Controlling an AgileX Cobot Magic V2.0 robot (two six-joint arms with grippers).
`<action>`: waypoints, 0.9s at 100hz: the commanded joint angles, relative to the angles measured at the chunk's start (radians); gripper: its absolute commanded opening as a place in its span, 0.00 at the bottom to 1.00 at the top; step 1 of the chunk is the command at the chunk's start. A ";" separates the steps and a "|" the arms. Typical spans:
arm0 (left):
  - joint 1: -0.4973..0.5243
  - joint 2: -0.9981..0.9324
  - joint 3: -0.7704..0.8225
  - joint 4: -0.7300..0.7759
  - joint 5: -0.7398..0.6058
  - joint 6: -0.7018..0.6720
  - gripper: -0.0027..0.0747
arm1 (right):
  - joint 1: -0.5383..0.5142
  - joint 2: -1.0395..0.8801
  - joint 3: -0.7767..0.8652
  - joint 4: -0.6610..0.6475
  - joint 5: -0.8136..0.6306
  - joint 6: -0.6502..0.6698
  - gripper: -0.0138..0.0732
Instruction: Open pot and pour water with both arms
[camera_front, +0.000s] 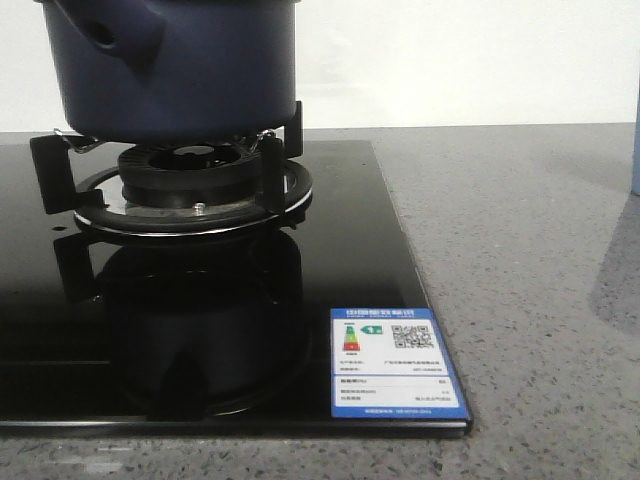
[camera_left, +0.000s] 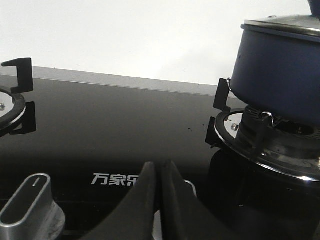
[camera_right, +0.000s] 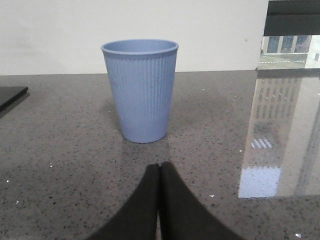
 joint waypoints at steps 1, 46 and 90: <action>-0.002 -0.026 0.034 -0.009 -0.075 -0.005 0.01 | -0.008 -0.019 0.027 -0.001 -0.075 -0.004 0.08; -0.002 -0.026 0.034 -0.011 -0.087 -0.005 0.01 | -0.008 -0.019 0.027 0.080 -0.095 -0.002 0.08; -0.002 -0.026 0.034 -0.264 -0.145 -0.005 0.01 | -0.008 -0.019 0.027 0.445 -0.136 -0.002 0.08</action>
